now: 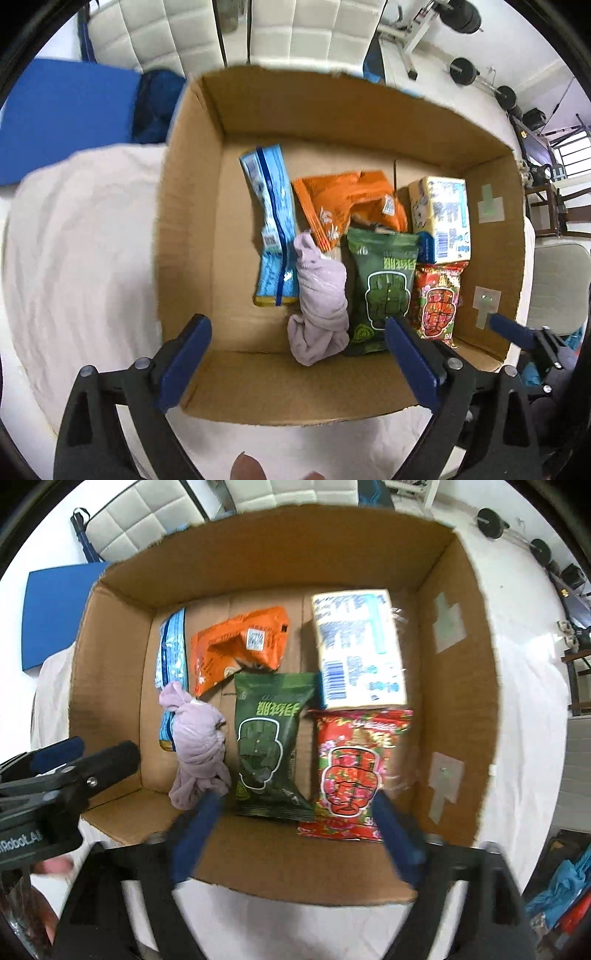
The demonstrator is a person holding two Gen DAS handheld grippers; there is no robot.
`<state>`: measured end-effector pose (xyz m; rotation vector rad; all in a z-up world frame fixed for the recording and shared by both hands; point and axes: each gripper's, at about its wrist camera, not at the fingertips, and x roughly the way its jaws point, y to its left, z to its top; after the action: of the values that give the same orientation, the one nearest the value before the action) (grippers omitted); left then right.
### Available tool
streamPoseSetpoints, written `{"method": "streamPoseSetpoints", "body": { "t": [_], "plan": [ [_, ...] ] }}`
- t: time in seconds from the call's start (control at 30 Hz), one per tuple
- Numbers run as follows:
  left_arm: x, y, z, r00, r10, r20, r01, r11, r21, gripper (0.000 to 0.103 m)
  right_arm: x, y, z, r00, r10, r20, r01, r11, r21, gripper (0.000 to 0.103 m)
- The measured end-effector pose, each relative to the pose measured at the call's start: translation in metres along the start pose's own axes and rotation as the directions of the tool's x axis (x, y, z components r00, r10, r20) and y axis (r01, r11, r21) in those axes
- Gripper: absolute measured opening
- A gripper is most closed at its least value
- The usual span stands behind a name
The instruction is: Organize soft objects
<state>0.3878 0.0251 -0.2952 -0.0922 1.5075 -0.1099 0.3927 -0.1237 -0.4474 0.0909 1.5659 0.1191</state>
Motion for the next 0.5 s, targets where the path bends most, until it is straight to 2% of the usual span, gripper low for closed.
{"method": "streamPoseSetpoints", "body": {
  "t": [0.03,0.33,0.5],
  "plan": [
    [-0.004,-0.002,-0.001,1.0,0.005,0.019,-0.006,1.0,0.007,0.097,-0.005,-0.003,-0.002,1.0,-0.002,0.015,0.002,1.0,0.006,0.103],
    [-0.042,-0.008,-0.021,0.994,0.018,0.106,-0.02,1.0,0.016,0.097,-0.049,-0.009,-0.028,0.993,-0.034,0.115,0.031,0.999,0.029,0.103],
    [-0.086,-0.015,-0.047,0.978,0.033,0.206,-0.036,0.999,0.012,0.097,-0.082,-0.013,-0.05,0.986,-0.023,0.164,0.018,0.999,0.035,0.103]
  ]
}}
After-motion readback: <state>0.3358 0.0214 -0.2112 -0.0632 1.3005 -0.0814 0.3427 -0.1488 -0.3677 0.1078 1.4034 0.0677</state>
